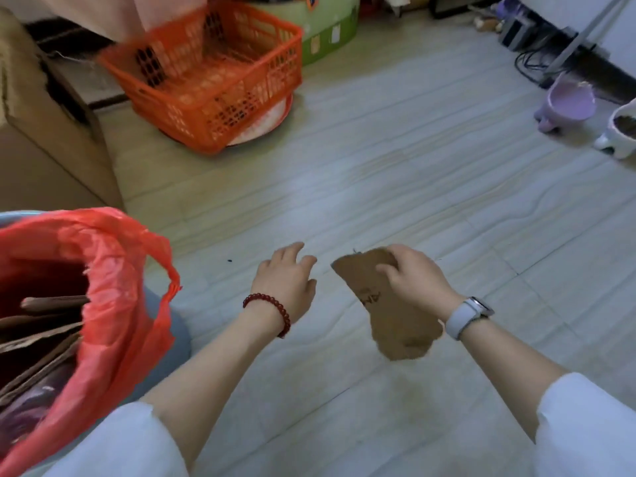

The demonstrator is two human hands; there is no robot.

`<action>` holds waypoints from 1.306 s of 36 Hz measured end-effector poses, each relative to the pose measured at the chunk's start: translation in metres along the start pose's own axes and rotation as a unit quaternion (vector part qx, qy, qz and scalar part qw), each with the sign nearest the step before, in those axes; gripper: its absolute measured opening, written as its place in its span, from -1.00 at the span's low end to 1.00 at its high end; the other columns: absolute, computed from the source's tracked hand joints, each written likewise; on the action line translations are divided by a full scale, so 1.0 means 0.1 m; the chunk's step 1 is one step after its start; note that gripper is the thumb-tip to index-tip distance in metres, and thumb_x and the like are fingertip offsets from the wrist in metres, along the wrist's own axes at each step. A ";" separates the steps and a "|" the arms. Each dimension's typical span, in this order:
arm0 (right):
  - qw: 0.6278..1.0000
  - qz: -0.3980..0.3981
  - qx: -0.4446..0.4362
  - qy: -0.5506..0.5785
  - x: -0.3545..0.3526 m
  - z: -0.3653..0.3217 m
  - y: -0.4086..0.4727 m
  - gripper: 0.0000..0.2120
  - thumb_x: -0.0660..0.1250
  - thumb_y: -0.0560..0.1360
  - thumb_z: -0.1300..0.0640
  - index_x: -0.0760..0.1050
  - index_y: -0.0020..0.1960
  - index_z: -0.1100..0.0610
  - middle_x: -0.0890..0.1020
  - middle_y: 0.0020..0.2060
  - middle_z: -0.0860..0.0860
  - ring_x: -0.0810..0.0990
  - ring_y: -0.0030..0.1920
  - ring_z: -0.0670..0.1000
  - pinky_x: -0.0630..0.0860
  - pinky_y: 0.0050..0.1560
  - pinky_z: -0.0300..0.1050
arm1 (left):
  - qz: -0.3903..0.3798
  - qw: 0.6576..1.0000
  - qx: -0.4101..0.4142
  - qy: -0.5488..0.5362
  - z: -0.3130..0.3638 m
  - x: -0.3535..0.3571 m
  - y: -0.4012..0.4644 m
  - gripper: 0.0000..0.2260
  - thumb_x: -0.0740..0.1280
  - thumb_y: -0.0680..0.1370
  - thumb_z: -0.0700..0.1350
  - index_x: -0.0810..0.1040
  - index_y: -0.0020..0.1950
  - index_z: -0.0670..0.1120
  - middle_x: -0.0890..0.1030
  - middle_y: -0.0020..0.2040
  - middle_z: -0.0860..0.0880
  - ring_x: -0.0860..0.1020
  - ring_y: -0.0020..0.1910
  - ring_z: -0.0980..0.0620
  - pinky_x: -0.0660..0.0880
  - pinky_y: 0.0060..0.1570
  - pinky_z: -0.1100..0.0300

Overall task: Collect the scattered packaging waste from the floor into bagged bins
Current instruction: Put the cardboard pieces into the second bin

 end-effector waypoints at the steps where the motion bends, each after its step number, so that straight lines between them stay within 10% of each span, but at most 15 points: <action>1: 0.999 0.026 -0.002 0.046 -0.10 -0.21 0.03 -0.74 0.18 0.57 0.06 0.44 0.16 0.19 0.56 0.07 0.12 0.51 0.08 0.17 0.47 0.01 0.02 | 0.028 1.000 0.000 0.001 -0.08 -0.22 -0.04 -0.63 0.12 0.60 -0.04 0.27 0.40 -0.02 0.14 0.49 -0.06 0.15 0.44 -0.06 0.19 0.34 0.00; 9: 0.913 0.239 -0.075 0.322 -0.80 -1.85 -0.08 -0.76 0.22 0.56 0.16 0.34 -0.27 -0.03 0.42 -0.39 -0.13 0.41 -0.39 -0.19 0.30 -0.39 -0.40 | 0.221 0.974 -0.034 -0.044 -1.06 -1.72 -0.68 -0.71 0.23 0.53 -0.10 0.47 0.25 -0.07 0.43 0.29 -0.08 0.40 0.26 -0.11 0.37 0.15 0.00; 17: 0.792 0.299 -0.108 0.522 -0.94 -2.94 -0.22 -0.81 0.19 0.57 0.15 0.39 -0.22 0.13 0.39 -0.36 -0.06 0.36 -0.32 -0.09 0.37 -0.25 -0.16 | 0.298 0.927 -0.203 -0.101 -2.44 -2.02 -1.68 -0.70 0.21 0.54 -0.15 0.46 0.28 -0.08 0.45 0.28 -0.10 0.42 0.25 -0.13 0.38 0.18 -0.03; 26: 0.833 0.252 -0.314 0.379 -0.54 -3.83 -0.51 -0.92 0.23 0.50 0.13 0.46 -0.02 0.03 0.49 -0.29 -0.20 0.43 -0.34 -0.19 0.38 -0.31 -0.34 | 0.158 0.936 -0.314 0.001 -3.17 -1.28 -2.20 -0.49 0.13 0.56 0.06 0.07 0.49 0.10 0.00 0.53 -0.02 -0.06 0.50 -0.12 0.04 0.39 -0.11; 34: 0.897 0.171 -0.399 0.081 0.35 -3.99 -0.56 -0.84 0.28 0.44 0.12 0.53 0.00 0.09 0.65 -0.15 -0.01 0.58 -0.11 0.05 0.44 -0.15 -0.09 | 0.160 0.923 -0.345 0.058 -3.28 -1.23 -2.28 -0.51 0.00 0.57 0.17 -0.04 0.48 0.20 0.05 0.52 0.05 0.00 0.46 -0.13 0.09 0.31 -0.14; 39: 0.896 0.071 -0.427 -0.102 0.74 -3.95 -0.51 -0.30 0.27 0.43 0.25 0.09 0.46 -0.12 0.59 0.02 -0.02 0.59 -0.25 0.19 0.46 -0.35 -0.02 | 0.187 0.918 -0.344 0.059 -3.33 -1.20 -2.37 -0.53 0.07 0.56 0.14 0.06 0.47 0.21 -0.03 0.51 -0.05 -0.01 0.42 -0.17 0.12 0.30 -0.12; 44: 0.847 0.147 -0.427 -0.282 0.91 -3.95 -0.40 -0.20 0.50 0.08 0.27 0.44 0.31 0.02 0.60 -0.26 -0.05 0.39 -0.63 0.05 -0.14 -0.56 -0.25 | 0.192 0.923 -0.324 0.076 -3.32 -1.18 -2.32 -0.55 0.00 0.59 0.13 0.06 0.48 0.15 -0.23 0.52 -0.02 -0.29 0.47 -0.13 -0.19 0.38 -0.20; 47: 0.856 0.111 -0.416 -0.288 0.98 -3.96 -0.33 -0.35 0.31 0.39 0.24 0.23 0.44 0.04 0.60 -0.11 0.04 0.59 -0.27 0.13 0.25 -0.39 -0.19 | 0.169 0.932 -0.314 0.071 -3.35 -1.16 -2.29 -0.53 -0.07 0.60 0.13 -0.01 0.50 0.09 -0.21 0.53 0.03 -0.31 0.48 -0.09 -0.27 0.37 -0.24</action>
Point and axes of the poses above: each hand's wrist, its own y-axis towards the middle knuckle, its own x-axis out of the palm, z = x × y, the point moved 5 cm from there along y, towards the middle knuckle
